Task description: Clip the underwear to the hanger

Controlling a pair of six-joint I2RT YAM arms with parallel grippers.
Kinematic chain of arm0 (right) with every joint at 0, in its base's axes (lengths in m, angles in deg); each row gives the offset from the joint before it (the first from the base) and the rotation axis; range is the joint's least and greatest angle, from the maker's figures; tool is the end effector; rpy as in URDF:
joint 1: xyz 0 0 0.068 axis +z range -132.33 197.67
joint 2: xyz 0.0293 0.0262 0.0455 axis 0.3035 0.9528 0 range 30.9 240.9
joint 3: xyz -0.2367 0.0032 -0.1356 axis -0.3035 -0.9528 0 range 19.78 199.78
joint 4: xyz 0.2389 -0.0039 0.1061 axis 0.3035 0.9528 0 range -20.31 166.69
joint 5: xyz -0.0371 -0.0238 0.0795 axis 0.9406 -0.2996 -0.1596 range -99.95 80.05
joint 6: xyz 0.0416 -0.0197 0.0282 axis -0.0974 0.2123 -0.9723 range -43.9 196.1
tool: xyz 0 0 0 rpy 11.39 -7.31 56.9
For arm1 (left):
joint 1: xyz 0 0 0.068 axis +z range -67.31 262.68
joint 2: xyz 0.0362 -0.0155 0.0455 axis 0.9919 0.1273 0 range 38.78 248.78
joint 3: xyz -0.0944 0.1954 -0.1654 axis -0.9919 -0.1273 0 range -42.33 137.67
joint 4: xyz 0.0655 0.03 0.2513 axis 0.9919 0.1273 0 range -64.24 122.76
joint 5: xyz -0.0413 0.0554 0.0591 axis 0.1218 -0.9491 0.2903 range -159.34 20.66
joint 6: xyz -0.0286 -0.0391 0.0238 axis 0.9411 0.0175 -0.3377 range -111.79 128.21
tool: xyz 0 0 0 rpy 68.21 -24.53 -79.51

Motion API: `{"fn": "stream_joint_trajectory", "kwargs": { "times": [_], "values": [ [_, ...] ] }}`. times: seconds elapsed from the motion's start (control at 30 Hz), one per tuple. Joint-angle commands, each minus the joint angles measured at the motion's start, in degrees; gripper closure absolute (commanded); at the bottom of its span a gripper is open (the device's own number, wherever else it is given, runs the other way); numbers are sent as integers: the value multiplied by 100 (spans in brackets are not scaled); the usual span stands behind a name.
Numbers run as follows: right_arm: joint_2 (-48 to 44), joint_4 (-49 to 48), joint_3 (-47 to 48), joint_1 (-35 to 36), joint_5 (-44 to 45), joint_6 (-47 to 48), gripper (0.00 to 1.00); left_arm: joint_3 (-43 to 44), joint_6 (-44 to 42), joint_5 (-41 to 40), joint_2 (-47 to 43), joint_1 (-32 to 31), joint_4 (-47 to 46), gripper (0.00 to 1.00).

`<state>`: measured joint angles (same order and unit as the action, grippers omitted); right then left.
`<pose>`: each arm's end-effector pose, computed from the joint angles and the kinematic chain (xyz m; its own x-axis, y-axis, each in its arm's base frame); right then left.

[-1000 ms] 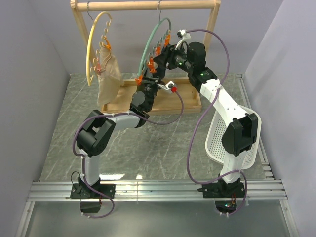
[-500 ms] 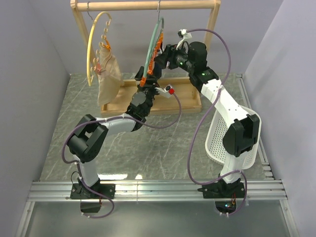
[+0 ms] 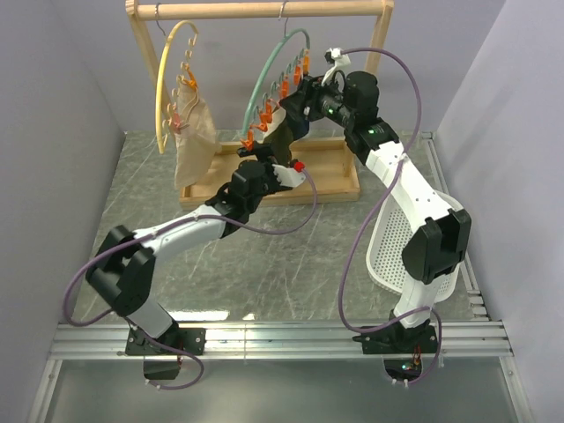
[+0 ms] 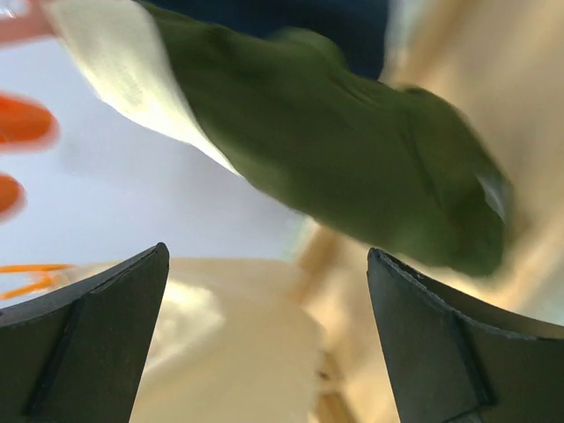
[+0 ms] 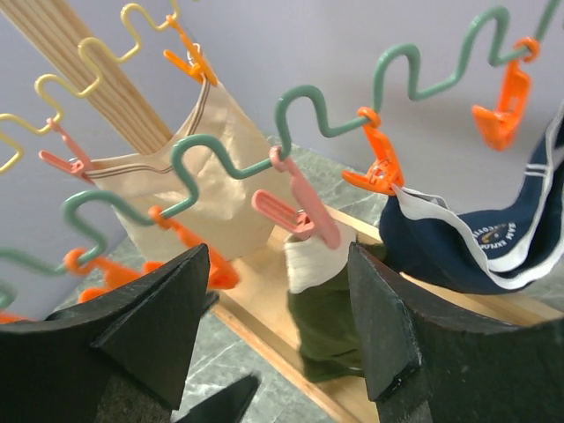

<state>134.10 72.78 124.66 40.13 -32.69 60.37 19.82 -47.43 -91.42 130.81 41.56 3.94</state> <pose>0.3923 0.1770 0.4350 -0.2141 0.1820 -0.9597 -0.6768 0.6807 0.2801 0.2933 -0.2382 0.2923 0.2120 0.8303 -0.5154 0.2729 0.4561 0.8471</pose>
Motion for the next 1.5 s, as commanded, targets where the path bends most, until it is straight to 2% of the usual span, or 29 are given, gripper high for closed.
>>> {"fn": "stream_joint_trajectory", "kwargs": {
  "times": [0.0,0.17,0.33,0.5,0.53,0.6,0.63,0.73,0.83,0.93,1.03,1.13,1.2,1.23,1.27,1.37,1.47],
  "values": [
    [-467,-28,6,-92,-151,96,29,9,1028,853,-772,-27,1844,1],
    [-599,-72,-134,-154,-353,70,28,-405,1248,1698,-1415,-36,2779,1],
    [-748,-72,-257,-198,-739,43,29,-353,1608,2436,-1776,-36,3919,1],
    [-994,-63,-512,-233,-1030,87,30,-616,2082,3253,-2346,-27,4397,1],
    [-1047,-72,-573,-242,-1083,87,30,-660,2431,3350,-2408,-1,4397,3],
    [-1222,-72,-775,-277,-1275,87,30,-704,2785,3578,-2557,183,4397,5],
    [-1284,-63,-846,-312,-1337,96,31,-722,3030,3936,-2593,523,4397,8],
    [-1600,147,-1066,-408,-1627,201,32,-809,3409,4483,-2655,1287,4187,13],
    [-1767,402,-1259,-470,-1804,421,32,-836,3498,4915,-2506,1764,4099,20],
    [-2109,701,-1566,-497,-1734,623,32,-871,3499,5003,-2418,2046,3748,20],
    [-2461,605,-2128,-523,-1559,764,32,-941,3489,5407,-2479,2405,3222,21],
    [-2655,666,-2226,-532,-1628,922,33,-950,3708,6144,-2532,2766,2939,22],
    [-2699,640,-2296,-541,-1707,931,34,-1090,3858,6713,-2637,2881,2448,21],
    [-2734,649,-2297,-541,-1690,914,35,-1195,3946,6804,-2707,2917,2220,20],
    [-2761,631,-2323,-541,-1637,739,36,-1431,4068,6866,-2830,2917,1434,20],
    [-2884,596,-2402,-549,-1794,799,36,-1592,4604,7165,-2831,2917,516,18],
    [-2937,552,-2516,-549,-1874,826,37,-1566,5105,7149,-2708,2865,40,19]
  ]
}}
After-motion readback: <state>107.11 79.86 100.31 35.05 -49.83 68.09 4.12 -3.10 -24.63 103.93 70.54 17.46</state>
